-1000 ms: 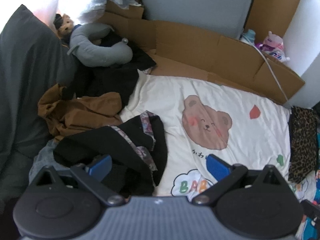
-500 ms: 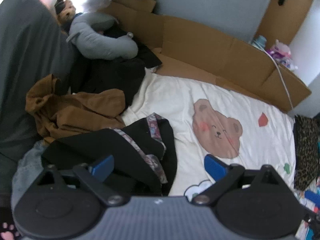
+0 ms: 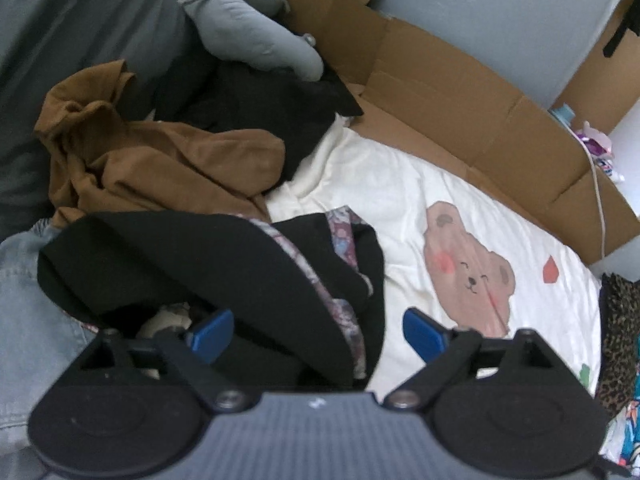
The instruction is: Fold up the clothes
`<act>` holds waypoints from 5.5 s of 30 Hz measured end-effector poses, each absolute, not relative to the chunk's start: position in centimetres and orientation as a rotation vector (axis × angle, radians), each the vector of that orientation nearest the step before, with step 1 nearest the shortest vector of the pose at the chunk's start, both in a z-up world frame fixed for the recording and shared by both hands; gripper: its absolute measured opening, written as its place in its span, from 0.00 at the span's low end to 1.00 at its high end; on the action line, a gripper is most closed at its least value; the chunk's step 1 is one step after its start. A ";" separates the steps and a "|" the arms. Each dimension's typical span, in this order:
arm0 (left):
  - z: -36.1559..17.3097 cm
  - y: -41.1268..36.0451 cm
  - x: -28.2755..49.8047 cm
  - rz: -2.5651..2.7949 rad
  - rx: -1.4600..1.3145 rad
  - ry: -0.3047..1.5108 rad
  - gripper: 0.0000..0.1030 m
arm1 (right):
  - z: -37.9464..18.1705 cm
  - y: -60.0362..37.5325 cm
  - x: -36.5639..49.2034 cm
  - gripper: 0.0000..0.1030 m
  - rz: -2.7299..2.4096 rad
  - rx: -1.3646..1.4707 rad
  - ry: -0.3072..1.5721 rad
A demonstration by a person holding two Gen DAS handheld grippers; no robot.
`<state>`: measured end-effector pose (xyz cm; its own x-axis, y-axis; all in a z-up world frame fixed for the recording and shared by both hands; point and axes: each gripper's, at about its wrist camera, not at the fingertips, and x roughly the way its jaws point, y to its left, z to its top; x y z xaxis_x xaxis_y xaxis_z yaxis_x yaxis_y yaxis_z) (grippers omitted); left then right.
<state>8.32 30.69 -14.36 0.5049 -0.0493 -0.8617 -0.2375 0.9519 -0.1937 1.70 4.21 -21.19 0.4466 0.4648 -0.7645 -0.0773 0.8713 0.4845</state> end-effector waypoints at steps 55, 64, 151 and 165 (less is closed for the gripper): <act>-19.6 32.8 5.9 0.233 -0.381 1.052 0.91 | -27.1 7.4 13.3 0.11 0.457 -0.204 1.180; -18.6 30.5 8.2 0.188 -0.296 1.021 0.91 | -24.9 3.4 17.5 0.10 0.383 -0.323 1.064; -23.9 19.0 10.3 -0.372 -0.323 1.069 0.05 | -25.2 -7.7 11.0 0.53 0.359 0.417 1.097; -26.0 16.1 7.2 -0.507 -0.339 1.162 0.04 | -27.2 -5.1 11.3 0.49 0.459 0.606 1.091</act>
